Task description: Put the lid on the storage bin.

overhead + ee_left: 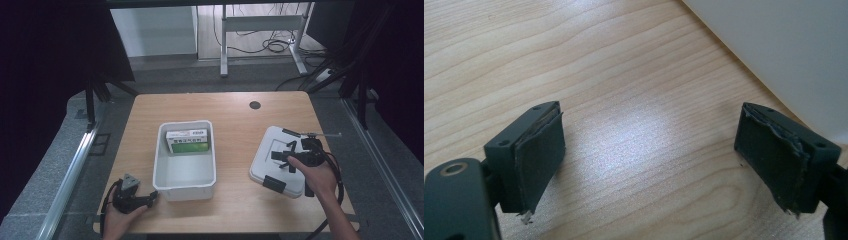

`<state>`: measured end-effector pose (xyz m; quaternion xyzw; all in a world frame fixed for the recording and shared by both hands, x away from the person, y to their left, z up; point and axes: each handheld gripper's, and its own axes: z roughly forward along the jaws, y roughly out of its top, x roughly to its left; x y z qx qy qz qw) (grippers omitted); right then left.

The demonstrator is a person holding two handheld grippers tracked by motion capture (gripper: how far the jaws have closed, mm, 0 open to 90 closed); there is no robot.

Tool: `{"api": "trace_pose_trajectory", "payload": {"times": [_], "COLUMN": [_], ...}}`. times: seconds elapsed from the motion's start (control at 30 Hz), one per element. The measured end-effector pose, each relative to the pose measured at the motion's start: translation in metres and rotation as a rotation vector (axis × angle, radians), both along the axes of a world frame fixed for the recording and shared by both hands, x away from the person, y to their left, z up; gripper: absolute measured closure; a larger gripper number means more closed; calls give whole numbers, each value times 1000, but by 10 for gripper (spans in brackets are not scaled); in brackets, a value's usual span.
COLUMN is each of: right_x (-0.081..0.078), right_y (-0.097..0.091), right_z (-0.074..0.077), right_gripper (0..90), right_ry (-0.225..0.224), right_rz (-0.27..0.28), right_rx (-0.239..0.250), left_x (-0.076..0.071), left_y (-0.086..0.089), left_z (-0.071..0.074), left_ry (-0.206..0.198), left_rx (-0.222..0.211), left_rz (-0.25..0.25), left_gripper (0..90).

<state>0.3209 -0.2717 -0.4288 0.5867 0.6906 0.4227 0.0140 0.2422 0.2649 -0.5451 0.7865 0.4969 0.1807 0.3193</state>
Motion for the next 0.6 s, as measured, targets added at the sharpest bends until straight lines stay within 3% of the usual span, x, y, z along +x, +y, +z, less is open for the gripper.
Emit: {"api": "trace_pose_trajectory", "payload": {"times": [0.6], "right_x": [28], "right_y": [-10], "right_z": [7], "right_gripper": [387], "right_ry": [49], "right_rz": [-74], "right_rx": [-59], "left_x": [0], "left_y": [0], "left_z": [0], "left_ry": [0], "left_rx": [0], "left_rz": [-1], "left_gripper": [125]}}
